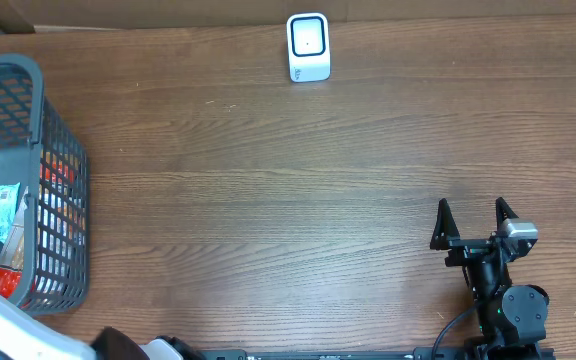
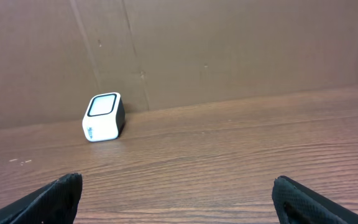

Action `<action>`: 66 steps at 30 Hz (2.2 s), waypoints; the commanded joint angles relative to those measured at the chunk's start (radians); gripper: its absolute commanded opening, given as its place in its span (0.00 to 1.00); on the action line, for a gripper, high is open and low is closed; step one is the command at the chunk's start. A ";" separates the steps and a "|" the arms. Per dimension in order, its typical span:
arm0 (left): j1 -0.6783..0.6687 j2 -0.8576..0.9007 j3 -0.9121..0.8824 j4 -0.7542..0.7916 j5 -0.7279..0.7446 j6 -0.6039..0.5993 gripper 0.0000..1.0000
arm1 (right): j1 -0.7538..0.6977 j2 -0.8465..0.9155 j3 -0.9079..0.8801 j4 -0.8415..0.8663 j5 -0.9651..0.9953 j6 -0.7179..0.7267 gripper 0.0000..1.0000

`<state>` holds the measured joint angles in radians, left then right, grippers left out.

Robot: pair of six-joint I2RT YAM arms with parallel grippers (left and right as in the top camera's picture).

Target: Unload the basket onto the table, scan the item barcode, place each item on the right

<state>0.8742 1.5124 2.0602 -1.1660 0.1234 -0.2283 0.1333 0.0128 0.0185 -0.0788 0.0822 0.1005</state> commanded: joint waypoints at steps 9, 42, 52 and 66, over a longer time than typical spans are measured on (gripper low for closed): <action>0.029 0.026 -0.370 0.269 -0.045 0.081 0.97 | 0.001 -0.010 -0.011 0.005 0.003 -0.004 1.00; 0.029 0.397 -0.542 0.602 -0.166 0.547 0.84 | 0.001 -0.010 -0.011 0.005 0.003 -0.004 1.00; 0.029 0.397 -0.562 0.596 -0.248 0.603 0.82 | 0.001 -0.010 -0.011 0.005 0.003 -0.004 1.00; 0.042 0.399 -0.562 0.598 -0.271 0.603 0.84 | 0.001 -0.010 -0.011 0.005 0.003 -0.004 1.00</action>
<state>0.9054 1.9003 1.5074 -0.5701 -0.1291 0.3519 0.1333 0.0128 0.0185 -0.0788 0.0826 0.1005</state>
